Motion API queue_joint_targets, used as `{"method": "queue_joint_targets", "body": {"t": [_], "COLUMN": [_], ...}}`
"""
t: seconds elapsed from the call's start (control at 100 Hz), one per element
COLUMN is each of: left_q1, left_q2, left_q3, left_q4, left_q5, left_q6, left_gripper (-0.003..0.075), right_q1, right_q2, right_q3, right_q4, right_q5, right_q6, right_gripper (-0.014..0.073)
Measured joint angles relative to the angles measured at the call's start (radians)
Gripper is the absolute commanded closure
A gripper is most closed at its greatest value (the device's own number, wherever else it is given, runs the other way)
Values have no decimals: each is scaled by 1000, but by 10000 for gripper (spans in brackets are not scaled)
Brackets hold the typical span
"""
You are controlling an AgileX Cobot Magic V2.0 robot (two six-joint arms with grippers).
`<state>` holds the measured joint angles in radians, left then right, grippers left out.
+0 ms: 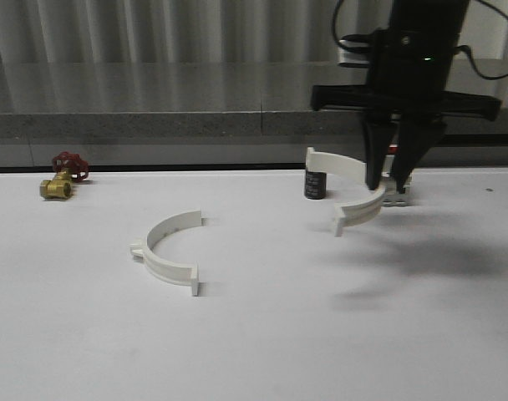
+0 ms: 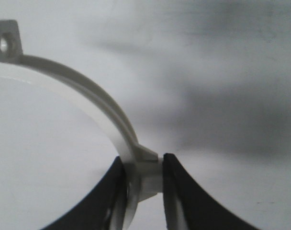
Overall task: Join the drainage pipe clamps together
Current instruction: 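Carry the clamp half over and lower it against the first half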
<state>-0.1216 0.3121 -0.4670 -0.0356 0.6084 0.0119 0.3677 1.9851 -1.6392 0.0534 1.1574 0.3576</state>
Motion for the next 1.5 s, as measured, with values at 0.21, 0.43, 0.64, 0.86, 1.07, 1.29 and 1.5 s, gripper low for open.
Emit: {"method": "queue_joint_targets", "body": {"t": [0.21, 0.43, 0.64, 0.86, 1.07, 1.29, 1.5], "left_q1": [0, 0, 0, 0, 0, 0, 0], "left_q2": [0, 0, 0, 0, 0, 0, 0], "left_q3": [0, 0, 0, 0, 0, 0, 0], "left_q4": [0, 0, 0, 0, 0, 0, 0], "left_q5": [0, 0, 0, 0, 0, 0, 0], "left_q6": [0, 0, 0, 0, 0, 0, 0], "left_gripper": [741, 741, 741, 741, 741, 741, 741], "right_q1": [81, 143, 163, 167, 173, 181, 181], "right_q2": [135, 225, 267, 270, 295, 307, 317], "right_q3": [-163, -264, -276, -279, -281, -281, -283], "right_q4": [-2, -2, -2, -2, 19, 31, 36], "right_q5": [43, 55, 58, 38, 27, 0, -25], "right_q6": [12, 31, 70, 115, 142, 144, 148], "right_gripper": [449, 449, 449, 449, 449, 449, 449]}}
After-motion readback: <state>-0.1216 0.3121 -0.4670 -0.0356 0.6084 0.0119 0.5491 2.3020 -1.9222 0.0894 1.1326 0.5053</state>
